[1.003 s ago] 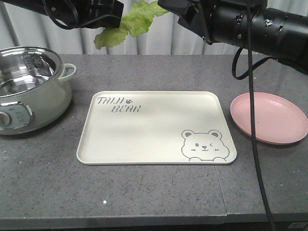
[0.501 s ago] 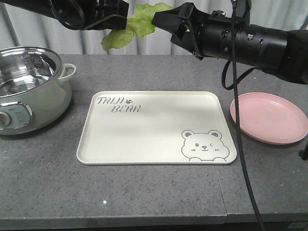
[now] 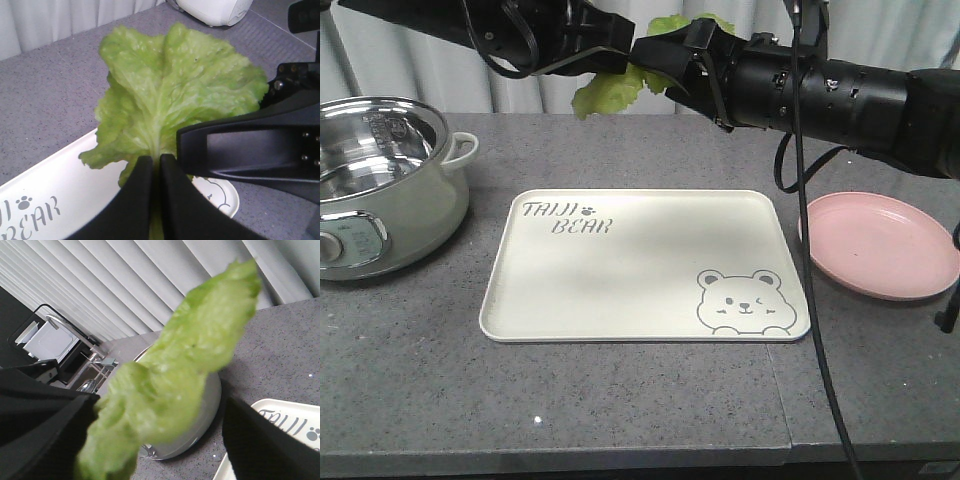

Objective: Transfer vegetables to tray and serve
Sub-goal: 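Grasp the lettuce leaf with the right gripper and release the left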

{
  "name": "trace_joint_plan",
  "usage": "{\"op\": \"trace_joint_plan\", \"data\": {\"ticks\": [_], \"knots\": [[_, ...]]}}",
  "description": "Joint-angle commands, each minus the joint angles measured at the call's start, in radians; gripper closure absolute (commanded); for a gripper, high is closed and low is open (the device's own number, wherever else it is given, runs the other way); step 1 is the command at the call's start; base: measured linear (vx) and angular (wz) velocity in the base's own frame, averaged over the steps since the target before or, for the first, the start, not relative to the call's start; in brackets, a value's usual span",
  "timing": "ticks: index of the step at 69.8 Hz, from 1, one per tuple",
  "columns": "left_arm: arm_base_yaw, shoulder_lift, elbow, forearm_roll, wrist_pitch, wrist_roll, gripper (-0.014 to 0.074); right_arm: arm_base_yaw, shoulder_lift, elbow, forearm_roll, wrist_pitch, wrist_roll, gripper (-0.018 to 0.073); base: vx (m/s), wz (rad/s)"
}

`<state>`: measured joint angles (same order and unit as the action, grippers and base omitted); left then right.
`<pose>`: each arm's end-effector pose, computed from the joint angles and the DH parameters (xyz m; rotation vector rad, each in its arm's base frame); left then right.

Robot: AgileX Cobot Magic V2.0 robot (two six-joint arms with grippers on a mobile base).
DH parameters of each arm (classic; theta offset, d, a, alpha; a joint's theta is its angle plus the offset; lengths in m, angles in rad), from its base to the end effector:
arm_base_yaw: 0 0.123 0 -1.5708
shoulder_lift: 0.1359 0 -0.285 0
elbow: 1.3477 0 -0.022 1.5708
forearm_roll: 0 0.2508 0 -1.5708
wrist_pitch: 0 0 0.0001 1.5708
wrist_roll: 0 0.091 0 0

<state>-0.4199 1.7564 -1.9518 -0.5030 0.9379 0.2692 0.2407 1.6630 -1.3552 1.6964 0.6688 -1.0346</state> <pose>0.3456 -0.1931 0.4377 0.6367 2.0977 -0.6970 0.3607 0.1463 0.3585 -0.1243 1.8266 1.2371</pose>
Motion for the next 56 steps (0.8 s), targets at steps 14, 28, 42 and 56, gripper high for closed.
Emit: {"op": "trace_joint_plan", "data": {"ticks": [14,28,42,56], "knots": [[-0.005,-0.036,-0.027,-0.03,-0.024,0.003,0.0603,0.004,-0.044,-0.037,0.122,0.007,-0.033,0.0445,0.0,0.0],[-0.005,-0.036,-0.027,-0.008,-0.009,0.003,0.0601,0.004,-0.044,-0.037,0.122,0.005,-0.08,0.0569,0.0,0.0],[-0.005,-0.055,-0.03,-0.012,-0.028,0.003,0.0531,0.004,-0.044,-0.037,0.122,0.001,-0.126,0.0569,0.0,0.0],[-0.005,-0.097,-0.03,0.031,-0.028,0.004,0.03,0.004,-0.044,-0.037,0.121,-0.003,-0.13,0.0568,0.0,0.0]]}}
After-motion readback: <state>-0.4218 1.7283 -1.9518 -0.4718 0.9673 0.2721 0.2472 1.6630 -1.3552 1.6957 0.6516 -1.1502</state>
